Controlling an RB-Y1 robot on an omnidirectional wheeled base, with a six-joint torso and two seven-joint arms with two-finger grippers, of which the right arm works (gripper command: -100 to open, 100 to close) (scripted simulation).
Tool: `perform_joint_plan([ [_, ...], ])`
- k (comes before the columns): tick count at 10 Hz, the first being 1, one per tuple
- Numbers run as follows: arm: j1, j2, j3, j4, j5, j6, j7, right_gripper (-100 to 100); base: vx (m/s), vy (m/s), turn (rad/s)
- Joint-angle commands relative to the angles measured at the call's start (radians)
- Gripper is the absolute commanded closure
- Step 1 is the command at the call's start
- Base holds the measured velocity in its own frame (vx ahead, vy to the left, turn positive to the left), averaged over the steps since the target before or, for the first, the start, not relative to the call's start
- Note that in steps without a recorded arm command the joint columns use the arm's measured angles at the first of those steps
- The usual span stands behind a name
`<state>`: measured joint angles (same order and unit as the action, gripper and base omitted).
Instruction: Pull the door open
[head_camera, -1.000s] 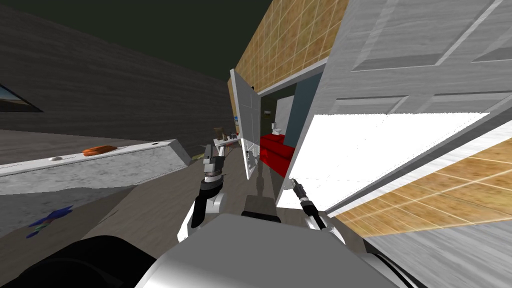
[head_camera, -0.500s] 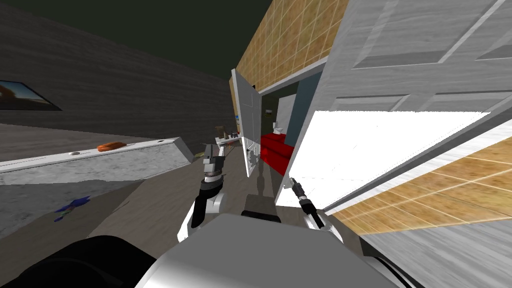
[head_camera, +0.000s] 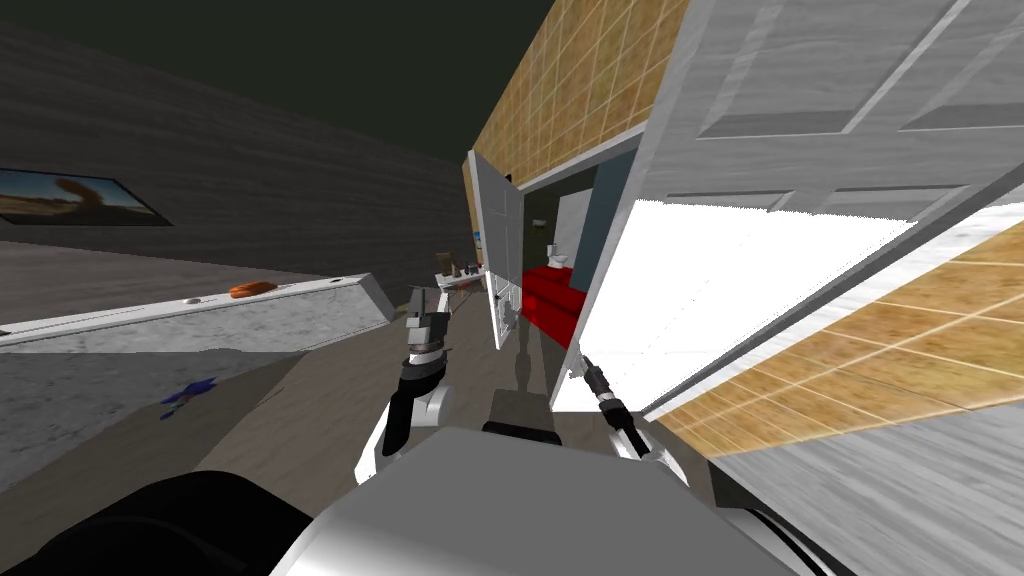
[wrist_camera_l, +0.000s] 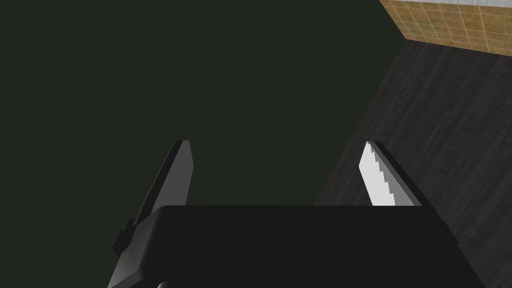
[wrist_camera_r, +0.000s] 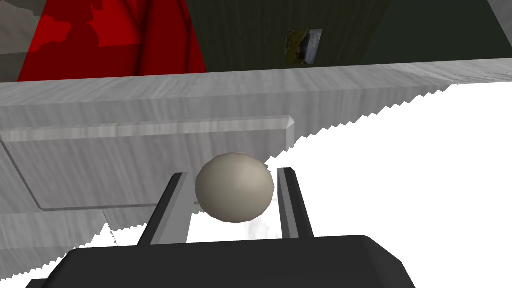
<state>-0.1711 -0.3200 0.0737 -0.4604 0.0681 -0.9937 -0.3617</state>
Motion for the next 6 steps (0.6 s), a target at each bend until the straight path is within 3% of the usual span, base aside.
perform_joint_plan([
  [1,0.02,-0.003,0.019,-0.018,0.024,-0.012,-0.023,100,-0.22,-0.04,0.028],
  [3,0.033,-0.019,0.035,-0.024,0.052,-0.037,-0.053,100,-0.192,-0.087,0.054],
  [6,0.046,-0.034,0.05,-0.03,0.077,-0.061,-0.08,100,-0.153,-0.14,0.048],
])
